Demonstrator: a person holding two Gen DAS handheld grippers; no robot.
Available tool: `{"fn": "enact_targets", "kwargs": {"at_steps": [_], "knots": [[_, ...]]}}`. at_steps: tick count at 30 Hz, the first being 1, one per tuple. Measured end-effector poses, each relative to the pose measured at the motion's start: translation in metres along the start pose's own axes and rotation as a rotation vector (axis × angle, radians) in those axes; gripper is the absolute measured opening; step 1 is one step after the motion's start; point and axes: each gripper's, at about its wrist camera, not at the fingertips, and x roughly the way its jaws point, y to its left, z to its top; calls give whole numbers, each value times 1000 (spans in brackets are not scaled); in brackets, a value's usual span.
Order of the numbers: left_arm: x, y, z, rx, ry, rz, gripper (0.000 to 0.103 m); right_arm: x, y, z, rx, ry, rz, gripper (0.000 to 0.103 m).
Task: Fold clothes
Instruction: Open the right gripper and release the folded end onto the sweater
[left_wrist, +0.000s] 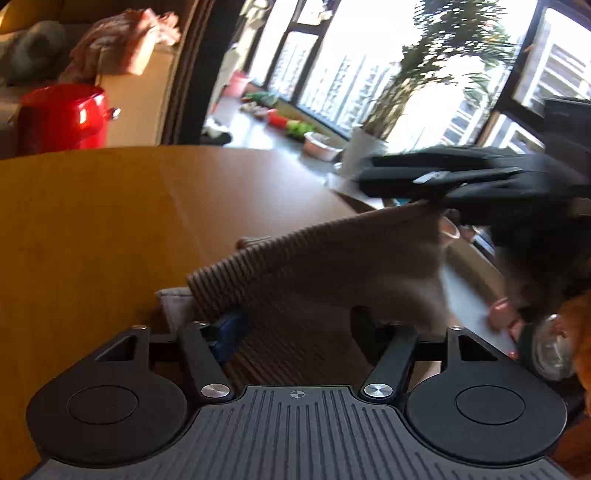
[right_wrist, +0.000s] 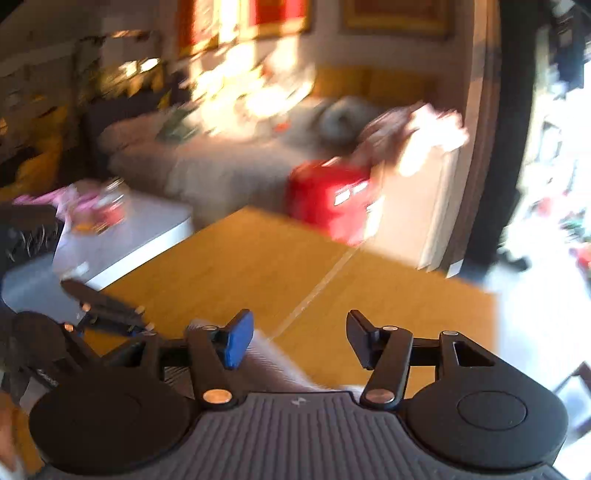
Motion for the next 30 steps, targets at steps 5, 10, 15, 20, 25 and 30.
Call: {"fn": "enact_targets", "kwargs": {"at_steps": [5, 10, 15, 20, 25, 30], "knots": [[-2, 9, -7, -13, -3, -10, 68, -9, -12, -15, 50, -44, -101, 46], [-4, 11, -9, -10, 0, -5, 69, 2, -27, -28, 120, -58, -182, 50], [-4, 14, -10, -19, 2, -6, 71, 15, -44, -34, 197, -68, -198, 70], [-1, 12, -11, -4, 5, -13, 78, 1, -48, -36, 254, -94, -219, 94], [0, 13, -13, -3, 5, -15, 80, -24, -41, -37, 297, -176, -176, 103], [2, 19, -14, -29, 17, -3, 88, -18, -31, -46, 259, -97, -176, 103]]}}
